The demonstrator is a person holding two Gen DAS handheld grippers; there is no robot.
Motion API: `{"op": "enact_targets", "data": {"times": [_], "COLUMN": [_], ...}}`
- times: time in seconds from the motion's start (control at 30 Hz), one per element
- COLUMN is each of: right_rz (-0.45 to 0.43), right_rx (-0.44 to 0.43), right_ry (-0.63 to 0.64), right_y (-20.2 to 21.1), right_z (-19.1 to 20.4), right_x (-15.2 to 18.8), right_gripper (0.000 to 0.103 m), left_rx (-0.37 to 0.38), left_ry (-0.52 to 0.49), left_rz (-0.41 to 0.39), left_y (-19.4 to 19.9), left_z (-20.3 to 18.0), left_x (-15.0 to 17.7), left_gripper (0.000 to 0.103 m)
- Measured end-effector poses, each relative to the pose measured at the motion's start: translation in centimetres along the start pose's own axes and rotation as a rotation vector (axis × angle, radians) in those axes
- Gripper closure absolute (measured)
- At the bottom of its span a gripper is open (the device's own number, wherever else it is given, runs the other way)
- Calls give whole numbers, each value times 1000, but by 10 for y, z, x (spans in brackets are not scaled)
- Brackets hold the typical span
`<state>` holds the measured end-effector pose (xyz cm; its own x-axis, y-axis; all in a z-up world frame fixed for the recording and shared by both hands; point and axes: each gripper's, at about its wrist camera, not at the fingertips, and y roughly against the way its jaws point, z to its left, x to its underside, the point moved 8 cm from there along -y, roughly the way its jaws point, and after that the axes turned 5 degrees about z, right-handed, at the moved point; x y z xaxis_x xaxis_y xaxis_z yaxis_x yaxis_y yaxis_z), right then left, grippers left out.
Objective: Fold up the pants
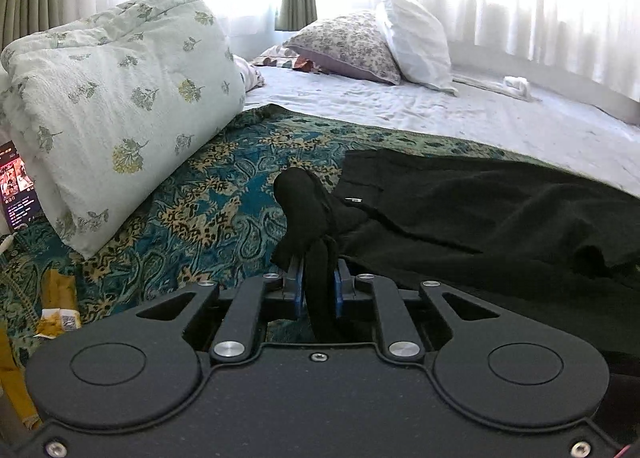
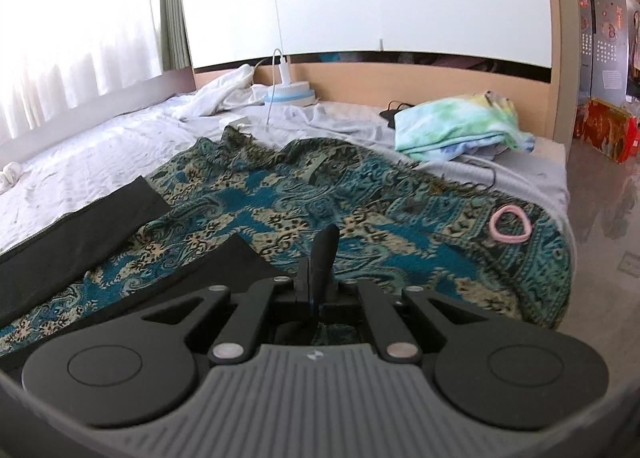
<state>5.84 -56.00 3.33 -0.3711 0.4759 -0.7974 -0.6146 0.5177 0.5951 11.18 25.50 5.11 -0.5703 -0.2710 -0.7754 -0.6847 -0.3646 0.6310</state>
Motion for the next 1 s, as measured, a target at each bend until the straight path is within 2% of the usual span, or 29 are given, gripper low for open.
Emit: {"op": "enact_targets", "data": {"times": [0.27,0.37,0.4,0.43,0.47,0.5,0.53,0.57,0.63,0.67,0.77,0.83,1.0], "right_rz": [39,72,83,87,92,94,89,82,76,75,78,79,58], "right_rx": [12,32,47,58,65,60,58,56,56,56,61,53,32], "right_ry": [6,21,24,25,26,29,31,40,59,62,43,29,37], "right_y": [-9,-15,-17,-17,-17,-16,-15,-12,-7,-5,3,9,26], "right_z": [-14,-13,-14,-15,-16,-15,-15,-13,-8,-6,2,9,32], "right_x": [21,31,33,34,34,34,32,30,25,22,10,2,-18], "right_gripper": [97,93,87,65,61,48,39,37,35,33,24,14,5], "left_rx": [1,-10,-12,-17,-19,-20,-23,-28,-45,-48,-23,4,78], "left_ry": [-20,-28,-31,-31,-29,-27,-28,-31,-38,-40,-50,-54,-26], "left_rz": [67,80,81,81,79,75,68,57,23,8,-19,-20,-22], "left_y": [-11,-17,-17,-16,-15,-13,-10,-8,0,3,12,17,21], "left_z": [5,3,2,2,2,1,1,0,-1,-1,-8,-15,-34], "left_x": [35,45,47,46,45,43,40,36,28,23,7,-4,-33], "left_gripper": [87,83,78,69,67,55,44,39,18,15,11,7,2]}}
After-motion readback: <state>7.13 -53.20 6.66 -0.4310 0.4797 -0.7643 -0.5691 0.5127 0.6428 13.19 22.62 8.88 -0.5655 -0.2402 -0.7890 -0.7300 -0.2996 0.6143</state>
